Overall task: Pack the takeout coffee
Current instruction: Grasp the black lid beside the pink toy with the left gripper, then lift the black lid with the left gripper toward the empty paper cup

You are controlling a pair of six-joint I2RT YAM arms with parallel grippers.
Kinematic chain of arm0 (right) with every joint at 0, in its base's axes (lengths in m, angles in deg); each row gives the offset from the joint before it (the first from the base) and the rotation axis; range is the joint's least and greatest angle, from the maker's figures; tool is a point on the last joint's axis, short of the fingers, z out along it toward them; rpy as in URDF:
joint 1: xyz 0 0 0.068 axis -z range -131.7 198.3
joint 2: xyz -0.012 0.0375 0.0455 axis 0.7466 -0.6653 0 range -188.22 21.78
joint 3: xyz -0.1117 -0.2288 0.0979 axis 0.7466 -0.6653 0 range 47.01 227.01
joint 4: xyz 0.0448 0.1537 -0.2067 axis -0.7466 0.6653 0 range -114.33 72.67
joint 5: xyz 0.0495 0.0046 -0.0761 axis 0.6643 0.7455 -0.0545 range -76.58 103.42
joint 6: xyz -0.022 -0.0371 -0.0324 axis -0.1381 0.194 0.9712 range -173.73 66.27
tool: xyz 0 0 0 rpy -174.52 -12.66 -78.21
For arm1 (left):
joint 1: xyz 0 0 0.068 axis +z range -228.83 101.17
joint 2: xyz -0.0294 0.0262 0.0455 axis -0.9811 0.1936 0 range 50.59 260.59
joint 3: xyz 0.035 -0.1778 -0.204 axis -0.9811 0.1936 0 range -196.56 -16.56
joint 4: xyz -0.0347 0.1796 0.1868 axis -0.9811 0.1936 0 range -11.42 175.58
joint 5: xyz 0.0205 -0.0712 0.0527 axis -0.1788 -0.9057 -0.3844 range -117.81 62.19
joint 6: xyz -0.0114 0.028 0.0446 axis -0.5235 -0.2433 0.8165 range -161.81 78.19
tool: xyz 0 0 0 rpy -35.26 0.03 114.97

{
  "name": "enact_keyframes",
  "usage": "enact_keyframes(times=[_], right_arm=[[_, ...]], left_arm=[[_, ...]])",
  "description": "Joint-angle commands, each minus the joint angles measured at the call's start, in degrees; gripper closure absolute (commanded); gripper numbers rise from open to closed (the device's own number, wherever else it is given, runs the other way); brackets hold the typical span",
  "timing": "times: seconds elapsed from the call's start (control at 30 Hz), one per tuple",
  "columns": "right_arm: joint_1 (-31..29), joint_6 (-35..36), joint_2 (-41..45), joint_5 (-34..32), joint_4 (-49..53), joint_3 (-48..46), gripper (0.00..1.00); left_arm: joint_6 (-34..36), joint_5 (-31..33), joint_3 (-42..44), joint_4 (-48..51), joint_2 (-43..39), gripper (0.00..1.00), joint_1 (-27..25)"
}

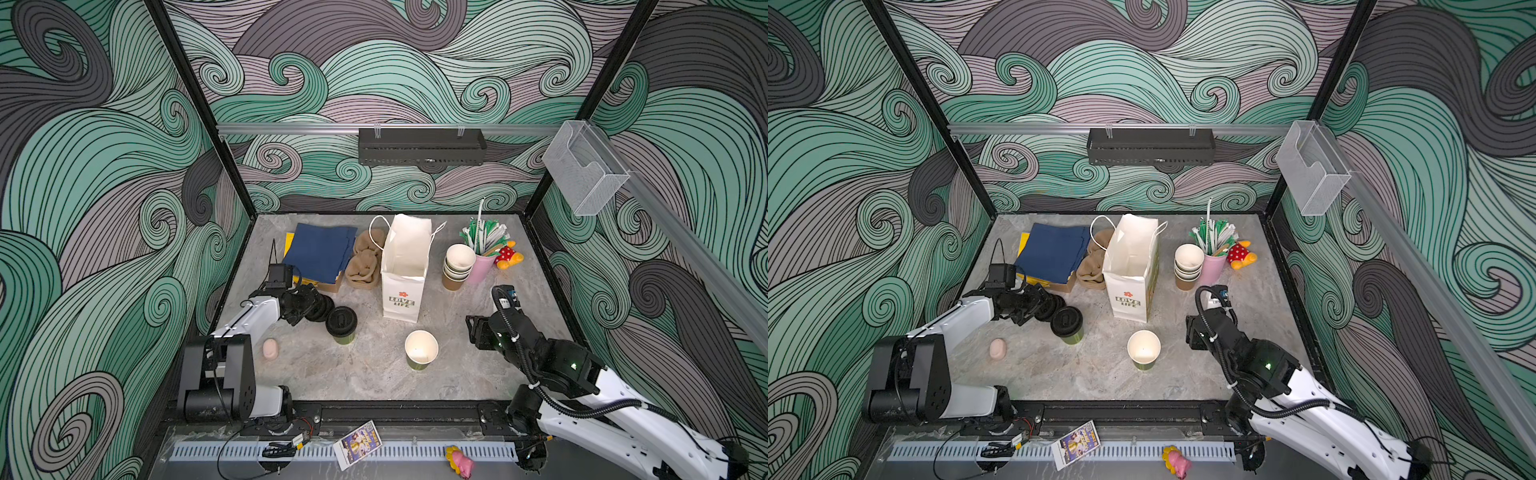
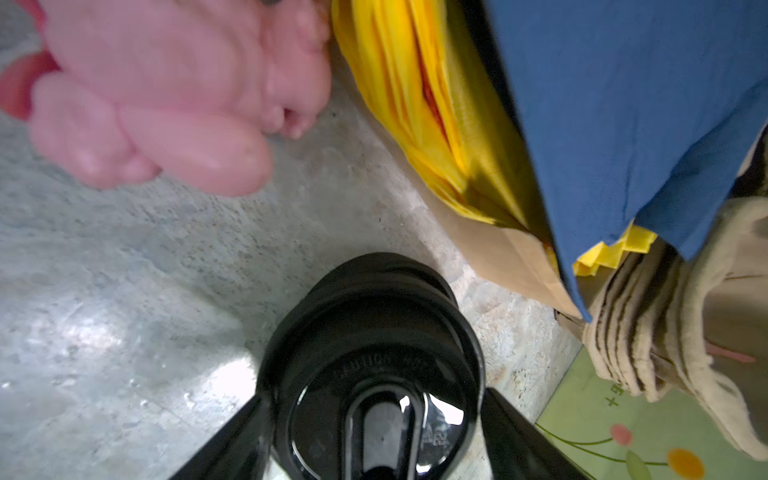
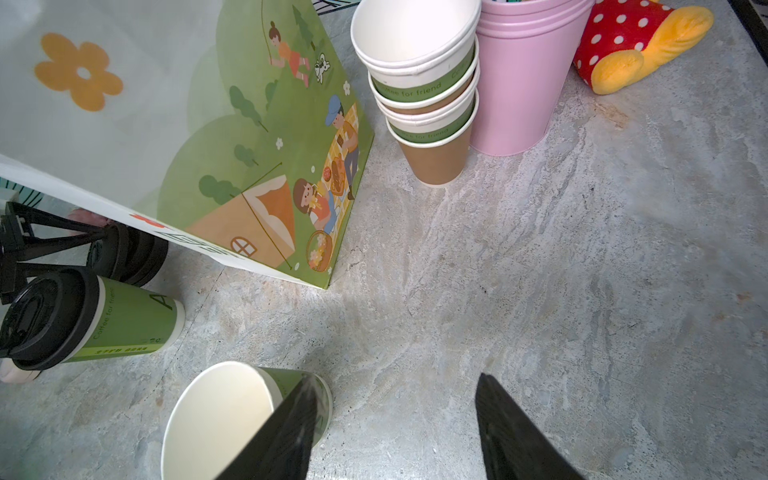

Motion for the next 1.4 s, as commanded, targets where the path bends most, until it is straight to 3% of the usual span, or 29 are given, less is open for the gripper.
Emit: enact_keyframes(times=[0.0, 0.43, 0.87, 1.2, 1.37], right_arm=[[0.43, -0.91, 0.08, -0.34, 0.68, 0.37, 0.38], [0.56, -0.83, -0.01, -0.18, 0.63, 0.38, 0.38], [0.73, -0.81, 0.31, 0.03, 0.97, 0.54, 0.37], [0.82, -0.29, 0.12, 0.12, 1.05, 1.11, 0.37], [0.82, -1.17, 0.44, 0.44, 1.12, 0.38, 0.37]], left_arm=[[1.64, 0.62, -1.32, 1.56, -0.15, 0.19, -0.99], [2.88, 4.08, -2.46, 3.6, 0.65, 0.19, -3.45], [3.62, 5.1, -3.12, 4.93, -0.69, 0.28, -3.49], [7.87, 6.42, -7.92, 13.81, -10.59, 0.3, -3.89], [9.33, 9.38, -11.64, 20.61, -17.51, 0.3, -7.13]])
